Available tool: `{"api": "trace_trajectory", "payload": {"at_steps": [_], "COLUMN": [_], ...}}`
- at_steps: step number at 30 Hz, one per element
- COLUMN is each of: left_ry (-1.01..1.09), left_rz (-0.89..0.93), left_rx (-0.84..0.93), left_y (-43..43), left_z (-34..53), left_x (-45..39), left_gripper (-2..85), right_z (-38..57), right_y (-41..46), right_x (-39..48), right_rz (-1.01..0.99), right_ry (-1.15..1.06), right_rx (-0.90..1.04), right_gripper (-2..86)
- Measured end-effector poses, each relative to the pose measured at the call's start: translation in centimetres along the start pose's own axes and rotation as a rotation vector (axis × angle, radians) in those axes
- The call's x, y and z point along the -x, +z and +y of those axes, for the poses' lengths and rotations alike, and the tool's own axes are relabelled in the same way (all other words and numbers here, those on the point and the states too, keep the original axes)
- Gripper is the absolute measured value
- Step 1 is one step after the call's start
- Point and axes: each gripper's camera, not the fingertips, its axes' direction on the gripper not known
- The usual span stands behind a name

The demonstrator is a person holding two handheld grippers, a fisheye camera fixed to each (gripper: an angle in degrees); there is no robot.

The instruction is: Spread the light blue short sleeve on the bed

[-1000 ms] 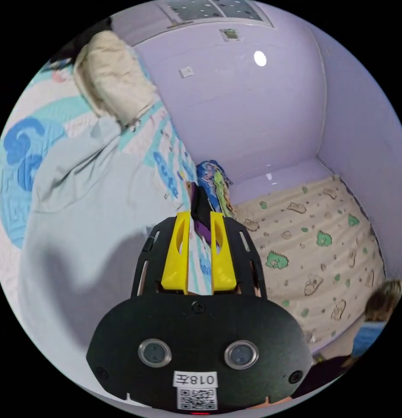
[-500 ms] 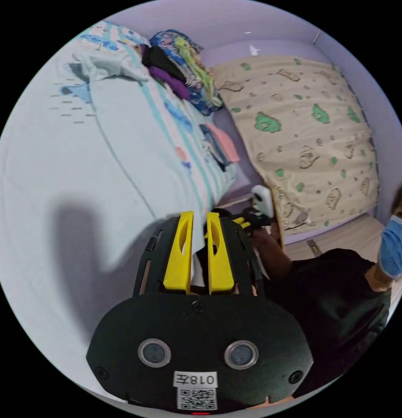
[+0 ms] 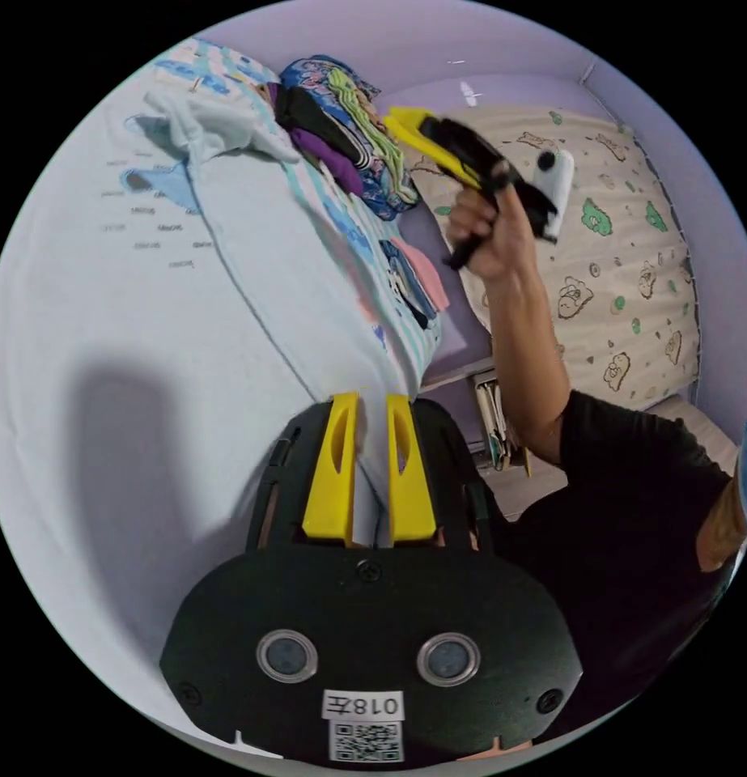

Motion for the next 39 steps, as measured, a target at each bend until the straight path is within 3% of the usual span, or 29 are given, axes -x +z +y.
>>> {"api": "trace_trajectory", "payload": {"at_steps": [8, 13, 18, 30, 35, 39], "left_ry": [-0.032, -0.06, -0.057, -0.055, -0.053, -0.053], "left_rz": [0.082, 0.144, 0.137, 0.128, 0.129, 0.132], "left_rx": [0.003, -0.005, -0.007, -0.011, -0.012, -0.012], "left_y": [0.6, 0.7, 0.9, 1.2, 1.2, 1.2], "left_z": [-0.9, -1.3, -1.7, -2.6, -2.9, -3.1], "left_x": [1.9, 3.1, 3.1, 3.0, 3.0, 3.0], "left_gripper": [2.5, -0.1, -1.0, -0.9, -0.9, -0.9], "right_z": [-11.6, -14.0, -16.4, -24.8, -25.5, -26.2], "right_y": [11.7, 14.8, 12.5, 12.2, 15.6, 15.9], "right_x": [-0.2, -0.4, 2.8, 12.9, 14.3, 13.3], "right_rz": [0.184, 0.149, 0.179, 0.143, 0.055, 0.16], "right_ry": [-0.145, -0.132, -0.269, -0.731, -0.793, -0.706], "right_rx": [0.253, 0.362, 0.304, 0.174, 0.221, 0.257], "right_gripper": [9.2, 7.6, 1.8, 1.6, 4.8, 9.3]}}
